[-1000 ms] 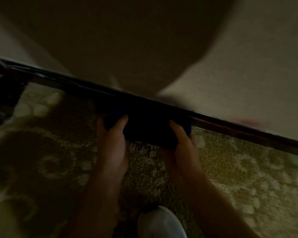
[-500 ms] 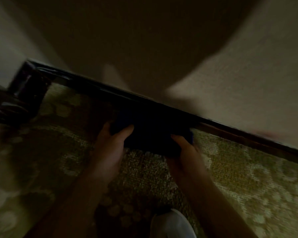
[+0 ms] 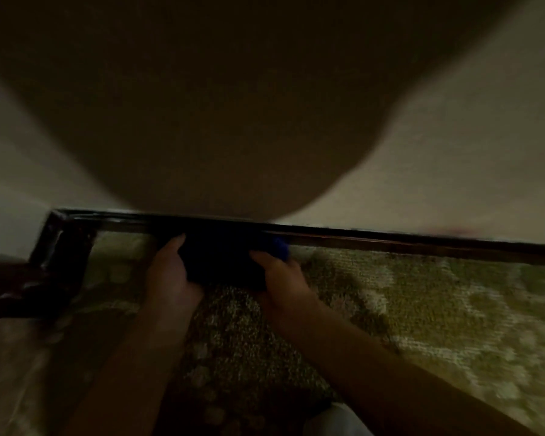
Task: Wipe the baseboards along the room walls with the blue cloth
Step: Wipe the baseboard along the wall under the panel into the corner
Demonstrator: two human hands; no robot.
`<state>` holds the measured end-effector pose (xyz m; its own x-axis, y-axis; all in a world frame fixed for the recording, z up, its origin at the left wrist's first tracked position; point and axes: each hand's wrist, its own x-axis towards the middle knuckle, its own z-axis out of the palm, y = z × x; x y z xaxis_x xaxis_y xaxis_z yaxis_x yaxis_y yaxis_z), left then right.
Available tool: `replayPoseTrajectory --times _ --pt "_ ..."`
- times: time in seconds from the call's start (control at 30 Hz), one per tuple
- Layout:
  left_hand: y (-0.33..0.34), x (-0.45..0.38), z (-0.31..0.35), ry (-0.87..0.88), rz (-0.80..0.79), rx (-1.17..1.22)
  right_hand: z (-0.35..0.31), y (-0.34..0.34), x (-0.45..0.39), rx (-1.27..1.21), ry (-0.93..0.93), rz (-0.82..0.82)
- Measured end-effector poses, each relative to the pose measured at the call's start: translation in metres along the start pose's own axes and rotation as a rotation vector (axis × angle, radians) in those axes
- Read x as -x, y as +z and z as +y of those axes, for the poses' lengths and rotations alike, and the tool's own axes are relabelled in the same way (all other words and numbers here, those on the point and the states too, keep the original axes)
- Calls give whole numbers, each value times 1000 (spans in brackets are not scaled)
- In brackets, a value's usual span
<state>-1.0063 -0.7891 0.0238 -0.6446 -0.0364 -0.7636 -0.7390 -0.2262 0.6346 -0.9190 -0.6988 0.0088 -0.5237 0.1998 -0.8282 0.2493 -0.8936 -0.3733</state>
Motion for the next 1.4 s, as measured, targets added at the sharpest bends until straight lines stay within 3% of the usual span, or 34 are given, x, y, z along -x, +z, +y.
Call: replayPoseTrajectory --times 0.17,0.4,0.53,0.67,0.77,0.9,1.0,1.1,1.23,1.3,1.4 --pt "6 -9 -24 51 201 -7 -8 -18 -12 60 -24 92" --pt "27 23 -33 64 128 -151 -25 -52 16 -60 -34 128" --pt "18 7 -9 58 269 -56 -13 -12 9 59 -19 110" --pt "28 0 -18 195 312 -63 -16 -8 -2 66 -36 171" --pt "54 28 -51 220 251 -176 -33 -42 17 -20 -136 242" --pt "87 70 -97 52 -42 -238 -64 -102 42 -132 -329 372" --pt "80 67 -95 -25 -135 -238 -69 -100 46 -170 -326 387" --pt "54 54 -69 -61 -23 -174 -52 -69 37 -157 -242 351" --pt "26 11 -31 -23 89 143 -39 -11 35 6 -128 183" --pt "34 2 -31 -5 158 199 -45 -6 38 41 -117 175" --pt "64 36 -51 -50 199 87 -60 -36 42 121 -165 250"
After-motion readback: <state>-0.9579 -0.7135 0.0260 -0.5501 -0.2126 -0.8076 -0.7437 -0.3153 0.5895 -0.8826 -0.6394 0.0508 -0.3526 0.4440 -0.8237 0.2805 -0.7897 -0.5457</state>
